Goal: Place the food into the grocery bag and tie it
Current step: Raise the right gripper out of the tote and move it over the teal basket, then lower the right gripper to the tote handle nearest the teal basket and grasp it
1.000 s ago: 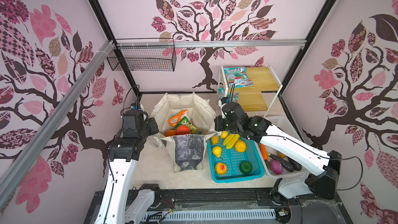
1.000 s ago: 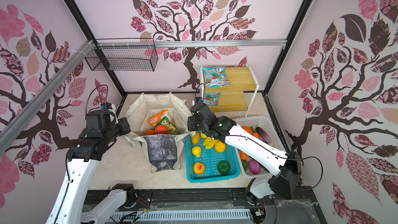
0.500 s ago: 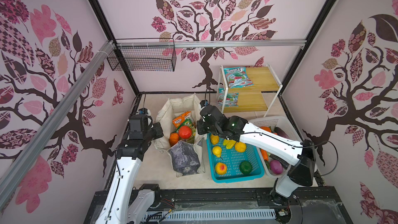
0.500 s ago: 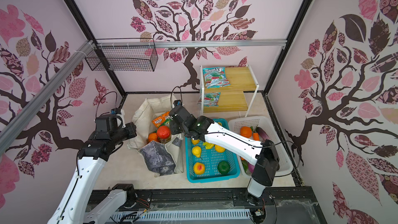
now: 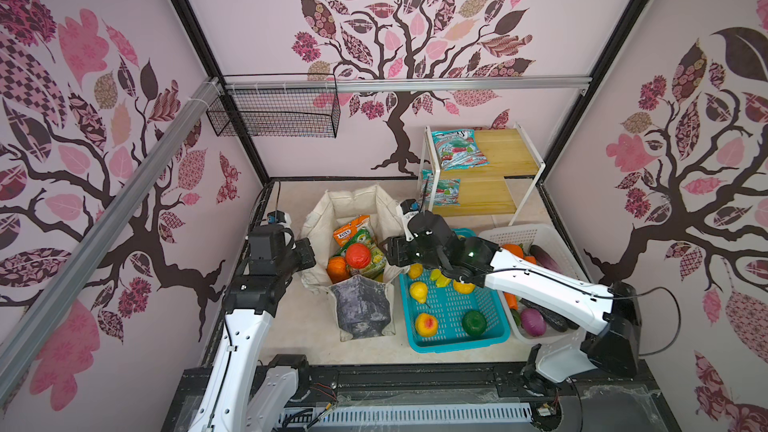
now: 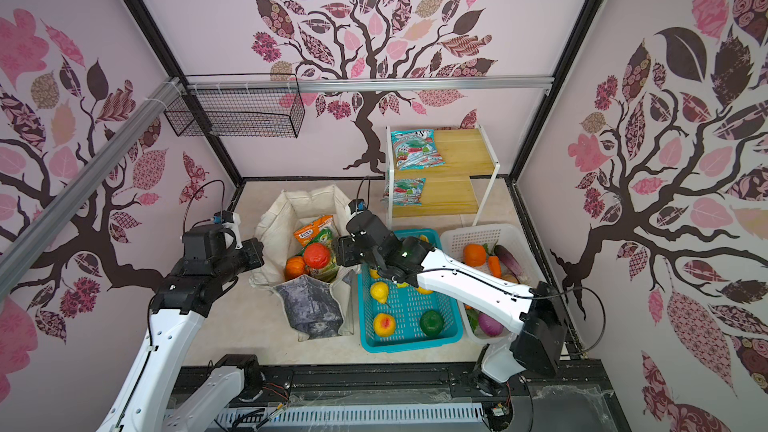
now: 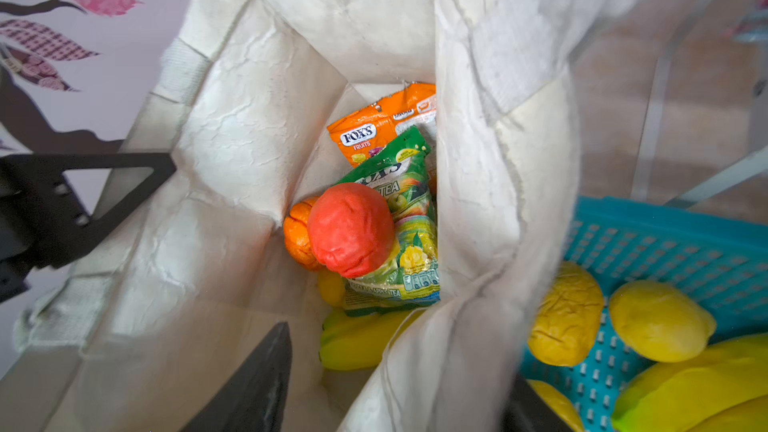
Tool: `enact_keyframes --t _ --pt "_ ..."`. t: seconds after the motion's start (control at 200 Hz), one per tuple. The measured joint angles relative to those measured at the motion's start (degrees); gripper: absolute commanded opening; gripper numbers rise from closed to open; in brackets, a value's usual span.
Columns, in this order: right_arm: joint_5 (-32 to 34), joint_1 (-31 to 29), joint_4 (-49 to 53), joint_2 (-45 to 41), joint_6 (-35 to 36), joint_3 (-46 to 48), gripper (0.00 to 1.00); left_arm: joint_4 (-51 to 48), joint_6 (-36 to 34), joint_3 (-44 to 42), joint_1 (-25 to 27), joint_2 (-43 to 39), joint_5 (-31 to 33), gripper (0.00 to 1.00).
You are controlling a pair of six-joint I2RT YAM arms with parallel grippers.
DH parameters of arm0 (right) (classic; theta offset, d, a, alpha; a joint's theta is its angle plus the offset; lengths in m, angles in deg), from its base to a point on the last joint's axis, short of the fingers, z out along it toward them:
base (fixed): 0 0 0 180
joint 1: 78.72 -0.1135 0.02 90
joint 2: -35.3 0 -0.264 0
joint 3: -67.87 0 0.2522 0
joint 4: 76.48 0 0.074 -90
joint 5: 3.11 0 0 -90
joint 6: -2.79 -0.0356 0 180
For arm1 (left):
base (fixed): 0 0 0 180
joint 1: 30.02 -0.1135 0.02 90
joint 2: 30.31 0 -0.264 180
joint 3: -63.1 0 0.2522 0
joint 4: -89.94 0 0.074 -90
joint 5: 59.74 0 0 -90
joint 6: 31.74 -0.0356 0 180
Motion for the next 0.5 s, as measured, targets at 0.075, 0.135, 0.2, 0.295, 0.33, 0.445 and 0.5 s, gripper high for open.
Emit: enact_keyframes --t 0.075,0.135,0.2,0.295,0.33,0.445,0.5 --pt "-1.49 1.38 -1.25 -4.02 -0.87 2.25 0.85 -0.55 -0.07 0.00 0.00 0.00 0.28 0.00" --pt "-3.28 2.97 -2.95 -7.54 -1.73 4.76 0.87 -0.98 -0.09 0.00 0.00 -0.22 0.48 0.00" --pt "-5.27 5.49 -4.09 -11.26 -3.13 7.93 0.87 -1.25 -0.13 0.00 0.00 -0.72 0.87 0.00" --pt "-6.60 9.14 -4.55 -15.21 -5.14 12.04 0.87 -1.03 -0.37 -0.33 0.00 -1.99 1.31 0.00" --pt "-6.67 10.34 -4.48 -16.00 -5.68 13.16 0.87 -0.92 -0.48 -0.66 0.00 -2.38 1.40 0.00" --pt "-8.11 13.33 -4.59 -16.83 -8.02 17.00 0.84 -0.61 -0.81 -1.88 0.00 -2.58 1.55 0.00" --pt "-9.27 14.27 -4.76 -16.83 -9.27 19.47 0.83 -0.59 -0.96 -2.23 0.00 -2.43 1.55 0.00"
